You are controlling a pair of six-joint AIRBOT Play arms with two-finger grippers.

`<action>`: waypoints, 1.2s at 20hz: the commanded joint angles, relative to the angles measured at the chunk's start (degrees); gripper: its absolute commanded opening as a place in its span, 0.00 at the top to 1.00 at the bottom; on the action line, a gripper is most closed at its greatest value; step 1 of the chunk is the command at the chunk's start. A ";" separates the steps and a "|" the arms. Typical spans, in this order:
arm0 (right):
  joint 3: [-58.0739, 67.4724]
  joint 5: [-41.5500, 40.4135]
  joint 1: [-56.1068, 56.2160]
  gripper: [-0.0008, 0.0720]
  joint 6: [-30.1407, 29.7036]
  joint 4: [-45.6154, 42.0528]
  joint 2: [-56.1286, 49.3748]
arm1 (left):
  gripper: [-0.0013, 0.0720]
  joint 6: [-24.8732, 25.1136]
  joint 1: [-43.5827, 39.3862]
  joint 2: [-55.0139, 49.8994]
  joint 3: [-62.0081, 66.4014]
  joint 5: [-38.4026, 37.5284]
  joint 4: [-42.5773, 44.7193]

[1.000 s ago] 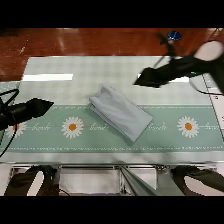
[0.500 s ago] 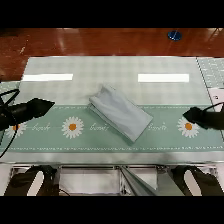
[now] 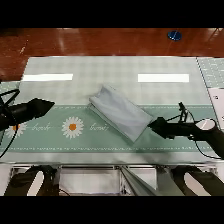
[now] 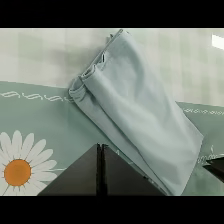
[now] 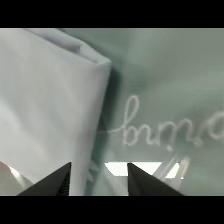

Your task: Fold the shirts.

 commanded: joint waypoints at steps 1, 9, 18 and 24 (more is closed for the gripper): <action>1.27 -4.85 6.84 0.43 -7.02 13.44 -10.19 | 0.96 0.00 0.02 -0.02 -0.04 -0.20 0.02; 26.56 1.05 16.74 0.96 -10.88 13.03 -20.94 | 0.96 0.00 0.04 -0.02 -0.04 -0.20 0.02; 75.36 24.83 9.22 0.97 6.32 -12.92 -20.94 | 0.96 0.22 0.02 -0.02 -0.02 0.76 -0.61; 85.68 41.68 -13.55 0.97 8.50 -10.71 -19.39 | 0.96 0.20 0.02 -0.02 -0.02 1.64 -0.61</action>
